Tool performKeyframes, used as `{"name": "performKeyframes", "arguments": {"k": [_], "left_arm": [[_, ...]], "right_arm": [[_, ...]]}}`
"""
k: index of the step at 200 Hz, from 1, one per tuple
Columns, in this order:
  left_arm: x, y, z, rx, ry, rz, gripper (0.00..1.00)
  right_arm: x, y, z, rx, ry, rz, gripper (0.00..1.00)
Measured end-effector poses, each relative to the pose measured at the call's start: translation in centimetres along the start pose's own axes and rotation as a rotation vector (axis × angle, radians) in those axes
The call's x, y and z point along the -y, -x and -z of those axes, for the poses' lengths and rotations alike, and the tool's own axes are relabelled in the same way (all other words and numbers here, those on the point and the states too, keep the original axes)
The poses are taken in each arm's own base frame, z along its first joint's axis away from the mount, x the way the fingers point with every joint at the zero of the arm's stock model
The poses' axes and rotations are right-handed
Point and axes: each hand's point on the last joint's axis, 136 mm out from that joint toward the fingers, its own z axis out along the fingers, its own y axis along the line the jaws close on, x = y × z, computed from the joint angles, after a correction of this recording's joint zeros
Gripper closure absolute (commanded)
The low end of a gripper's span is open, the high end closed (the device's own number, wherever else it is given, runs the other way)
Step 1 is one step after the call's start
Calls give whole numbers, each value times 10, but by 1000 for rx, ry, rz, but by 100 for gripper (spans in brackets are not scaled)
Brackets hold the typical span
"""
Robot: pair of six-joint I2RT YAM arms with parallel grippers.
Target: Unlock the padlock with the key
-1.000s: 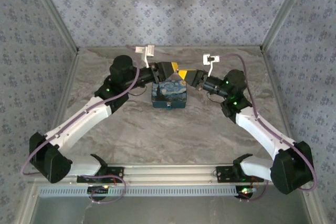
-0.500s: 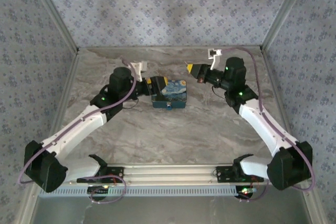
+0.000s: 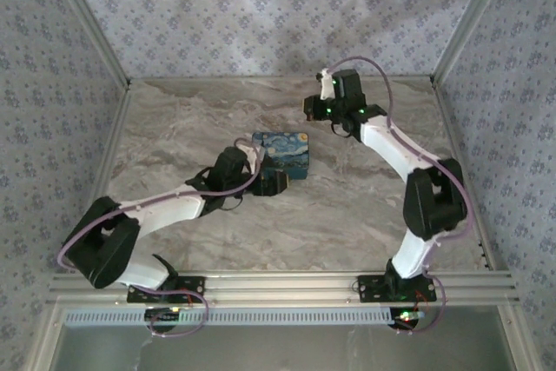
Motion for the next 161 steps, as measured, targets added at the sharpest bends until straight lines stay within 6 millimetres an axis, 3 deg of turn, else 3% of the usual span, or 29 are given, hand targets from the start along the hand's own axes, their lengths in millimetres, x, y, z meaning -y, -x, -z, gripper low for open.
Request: {"name": "performKeyframes", "arguments": {"k": [28,56,126,161], "left_arm": [[-12,-11,-19,-2,27,-42,2],[-20,-13,-30,52,57,-97,2],[-29,-17,-53,140,84,-172,2],[-25,-27,-65,173,117,-239,2]], "right_arm": [[15,-11,-32,-66,-44,16,100],[25,-20,-51,-106,-80,32,100],[39,-21,-77,-121,-168,70,100],[45,-33,-88,-149,-200,86,100]]}}
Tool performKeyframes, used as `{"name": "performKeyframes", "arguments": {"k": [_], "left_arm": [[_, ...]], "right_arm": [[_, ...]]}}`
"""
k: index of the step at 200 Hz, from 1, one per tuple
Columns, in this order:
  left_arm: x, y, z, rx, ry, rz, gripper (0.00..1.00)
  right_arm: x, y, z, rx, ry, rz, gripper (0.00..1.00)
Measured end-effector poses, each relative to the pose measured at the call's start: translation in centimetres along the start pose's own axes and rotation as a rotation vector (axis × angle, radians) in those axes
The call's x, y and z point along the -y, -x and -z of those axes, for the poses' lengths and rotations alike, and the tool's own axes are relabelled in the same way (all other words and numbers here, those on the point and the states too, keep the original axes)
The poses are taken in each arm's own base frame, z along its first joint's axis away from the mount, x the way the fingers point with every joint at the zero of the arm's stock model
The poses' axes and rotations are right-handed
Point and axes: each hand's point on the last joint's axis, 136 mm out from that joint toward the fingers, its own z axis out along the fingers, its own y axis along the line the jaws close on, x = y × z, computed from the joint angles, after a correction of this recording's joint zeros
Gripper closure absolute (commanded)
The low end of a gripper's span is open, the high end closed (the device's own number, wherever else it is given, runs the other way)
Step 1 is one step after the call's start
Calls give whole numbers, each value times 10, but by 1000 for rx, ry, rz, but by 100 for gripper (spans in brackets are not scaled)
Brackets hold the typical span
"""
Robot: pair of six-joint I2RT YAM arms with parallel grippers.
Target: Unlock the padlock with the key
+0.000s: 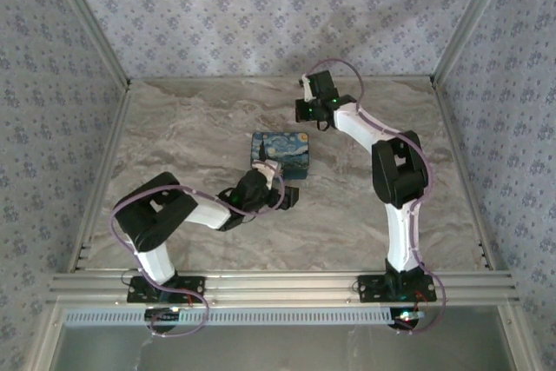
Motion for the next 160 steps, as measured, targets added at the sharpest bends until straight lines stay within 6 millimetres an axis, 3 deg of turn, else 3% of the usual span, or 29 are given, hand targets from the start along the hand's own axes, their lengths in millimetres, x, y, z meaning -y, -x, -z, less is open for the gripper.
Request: {"name": "performKeyframes", "arguments": {"k": [84,127,160], "left_arm": [[-1,3,-19,106,66,-84,3],[10,3,-25,102,11,-133,12],[21,2,-25,92,-61,-152,16]], "right_arm": [[-8,-12,-9,-28,-3,21,100],[-7,-18,-14,-41,-4,21,100],[-7,-39,-22,-85,-7,23,100]]}}
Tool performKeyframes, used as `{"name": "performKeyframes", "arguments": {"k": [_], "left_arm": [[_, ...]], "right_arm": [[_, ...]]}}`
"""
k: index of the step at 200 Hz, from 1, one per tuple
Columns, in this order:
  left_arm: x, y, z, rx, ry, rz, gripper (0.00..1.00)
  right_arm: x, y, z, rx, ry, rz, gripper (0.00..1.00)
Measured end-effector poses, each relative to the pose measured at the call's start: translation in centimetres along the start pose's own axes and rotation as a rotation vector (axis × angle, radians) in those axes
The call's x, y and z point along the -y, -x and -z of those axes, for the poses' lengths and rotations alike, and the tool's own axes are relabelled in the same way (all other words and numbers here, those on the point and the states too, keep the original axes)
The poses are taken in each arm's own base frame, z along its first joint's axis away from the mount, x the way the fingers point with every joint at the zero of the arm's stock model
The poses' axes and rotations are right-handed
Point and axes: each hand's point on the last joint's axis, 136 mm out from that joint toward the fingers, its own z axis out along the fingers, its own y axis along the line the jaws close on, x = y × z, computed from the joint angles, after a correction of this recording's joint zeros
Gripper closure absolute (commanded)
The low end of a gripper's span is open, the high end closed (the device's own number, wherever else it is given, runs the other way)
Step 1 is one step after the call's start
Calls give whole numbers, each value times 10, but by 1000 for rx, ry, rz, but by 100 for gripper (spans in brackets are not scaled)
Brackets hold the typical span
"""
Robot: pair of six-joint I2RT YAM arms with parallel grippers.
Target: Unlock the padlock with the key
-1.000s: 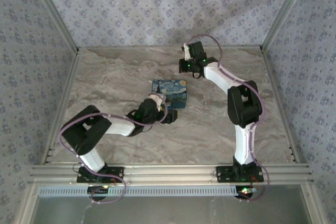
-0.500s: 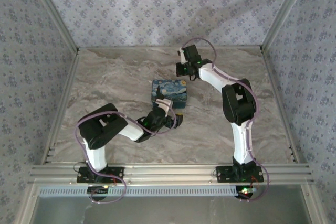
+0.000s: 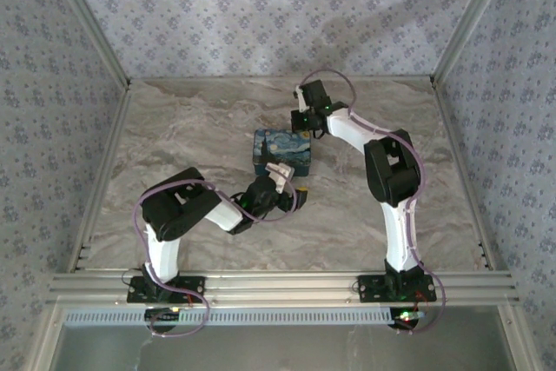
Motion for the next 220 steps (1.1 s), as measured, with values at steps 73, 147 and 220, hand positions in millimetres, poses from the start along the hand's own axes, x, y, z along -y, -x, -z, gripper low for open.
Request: {"name": "performKeyframes", "arguments": {"k": [73,147,220], "left_arm": [[-14,12,0,70,-40,134,12],[-38,20,10,143,47,259,10],[-39,16,20,115,-65,299,32]], "right_arm": [[-5,1,-6,36,15,9,100],[-5,1,-6,55,19,11,100],[-4,-4,-7,43,17,10,100]]}}
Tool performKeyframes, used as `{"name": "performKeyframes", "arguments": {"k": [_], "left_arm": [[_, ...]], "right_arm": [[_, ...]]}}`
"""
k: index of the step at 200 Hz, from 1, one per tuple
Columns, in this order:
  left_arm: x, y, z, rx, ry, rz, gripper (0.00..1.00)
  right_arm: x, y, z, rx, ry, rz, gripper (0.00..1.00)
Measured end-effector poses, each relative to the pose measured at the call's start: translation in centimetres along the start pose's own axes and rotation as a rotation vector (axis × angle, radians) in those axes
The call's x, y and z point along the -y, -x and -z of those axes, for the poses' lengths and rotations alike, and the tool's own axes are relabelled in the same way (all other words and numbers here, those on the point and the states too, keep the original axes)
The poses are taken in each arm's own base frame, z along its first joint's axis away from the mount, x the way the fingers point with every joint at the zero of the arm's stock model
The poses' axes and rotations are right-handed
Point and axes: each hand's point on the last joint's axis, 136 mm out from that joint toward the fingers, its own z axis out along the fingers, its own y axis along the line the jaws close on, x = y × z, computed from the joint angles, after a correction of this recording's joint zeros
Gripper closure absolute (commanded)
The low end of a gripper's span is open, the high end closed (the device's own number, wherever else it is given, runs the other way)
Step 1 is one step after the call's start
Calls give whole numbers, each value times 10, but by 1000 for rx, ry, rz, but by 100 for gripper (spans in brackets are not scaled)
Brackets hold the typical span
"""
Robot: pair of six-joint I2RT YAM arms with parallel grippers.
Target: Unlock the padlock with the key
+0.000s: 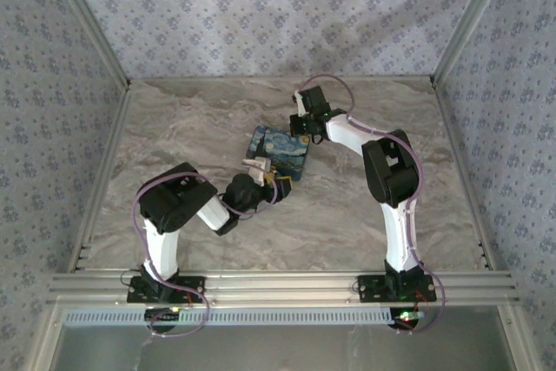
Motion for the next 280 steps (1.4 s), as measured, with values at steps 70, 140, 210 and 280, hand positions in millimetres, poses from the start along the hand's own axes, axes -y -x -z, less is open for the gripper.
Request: {"name": "performKeyframes", "arguments": {"k": [70,140,210,280], "left_arm": [[2,0,4,-37,-103,99,40],[4,5,2,-20,-107,128,29],[5,2,-12,-96,-5,99,23],[1,-1,-16,-153,122,89,28]], "right_arm": [[-3,-1,0,-1,3,4,100],[-3,0,2,12,2,5,100],[-5,5,8,25,4,7,100],[-5,5,9,34,-2,6,100]]}}
